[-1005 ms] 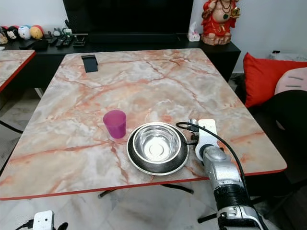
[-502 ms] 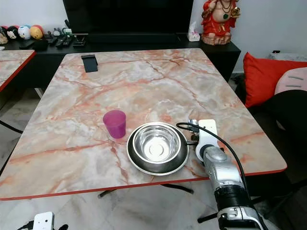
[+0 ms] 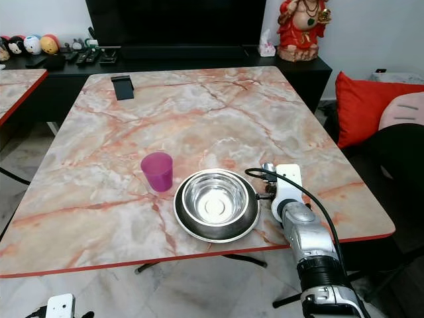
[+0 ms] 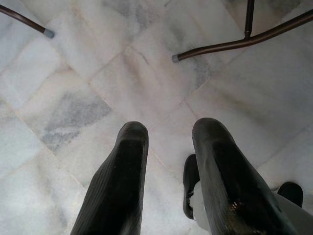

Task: Setting the table

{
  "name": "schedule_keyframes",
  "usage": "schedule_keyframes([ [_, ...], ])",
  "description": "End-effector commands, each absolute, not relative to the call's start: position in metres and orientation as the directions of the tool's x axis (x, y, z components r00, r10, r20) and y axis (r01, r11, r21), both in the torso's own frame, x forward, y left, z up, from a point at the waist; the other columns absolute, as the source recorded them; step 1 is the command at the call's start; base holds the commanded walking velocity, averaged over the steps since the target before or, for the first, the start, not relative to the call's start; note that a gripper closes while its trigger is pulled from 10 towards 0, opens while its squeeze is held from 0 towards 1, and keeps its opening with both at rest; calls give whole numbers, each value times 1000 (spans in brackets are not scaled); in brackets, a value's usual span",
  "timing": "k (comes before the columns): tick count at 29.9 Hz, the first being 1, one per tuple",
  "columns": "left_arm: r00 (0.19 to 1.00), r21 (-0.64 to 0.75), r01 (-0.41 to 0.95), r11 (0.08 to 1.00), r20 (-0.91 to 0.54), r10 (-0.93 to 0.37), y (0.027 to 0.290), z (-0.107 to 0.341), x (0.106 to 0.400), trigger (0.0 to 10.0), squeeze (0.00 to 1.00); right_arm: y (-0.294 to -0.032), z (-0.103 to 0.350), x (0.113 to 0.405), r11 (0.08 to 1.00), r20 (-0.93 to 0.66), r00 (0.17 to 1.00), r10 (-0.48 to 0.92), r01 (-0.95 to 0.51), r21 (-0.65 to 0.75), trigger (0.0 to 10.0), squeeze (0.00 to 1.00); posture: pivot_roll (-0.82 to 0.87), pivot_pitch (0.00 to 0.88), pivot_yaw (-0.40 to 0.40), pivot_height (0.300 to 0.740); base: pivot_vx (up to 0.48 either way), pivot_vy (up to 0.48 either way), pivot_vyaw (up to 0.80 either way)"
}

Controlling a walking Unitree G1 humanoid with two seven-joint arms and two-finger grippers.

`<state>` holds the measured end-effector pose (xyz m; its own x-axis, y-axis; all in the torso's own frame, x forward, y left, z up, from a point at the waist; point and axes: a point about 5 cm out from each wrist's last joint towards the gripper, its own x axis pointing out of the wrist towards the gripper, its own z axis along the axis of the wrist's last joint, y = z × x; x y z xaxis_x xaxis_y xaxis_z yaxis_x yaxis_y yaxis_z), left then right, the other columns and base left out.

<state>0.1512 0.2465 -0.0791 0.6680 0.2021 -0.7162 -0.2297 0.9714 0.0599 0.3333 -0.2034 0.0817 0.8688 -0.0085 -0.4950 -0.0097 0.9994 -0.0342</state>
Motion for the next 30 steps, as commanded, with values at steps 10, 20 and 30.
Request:
schedule_keyframes([
  [10,647,69,-217,974,-737,197,248,-81,146,10000,0,-207,87,334,999,-470,883,-7,-13,-39,10000,0,-39,0,-4,740,0,0,0],
  [20,636,73,-217,973,-746,198,250,-82,144,10000,0,-208,88,333,999,-472,882,-4,-20,-45,10000,0,-38,0,-4,740,0,0,0],
  [30,620,77,-221,972,-758,201,252,-84,140,10000,0,-204,88,333,998,-470,882,16,-40,-40,10000,0,-38,0,-3,740,0,0,0],
])
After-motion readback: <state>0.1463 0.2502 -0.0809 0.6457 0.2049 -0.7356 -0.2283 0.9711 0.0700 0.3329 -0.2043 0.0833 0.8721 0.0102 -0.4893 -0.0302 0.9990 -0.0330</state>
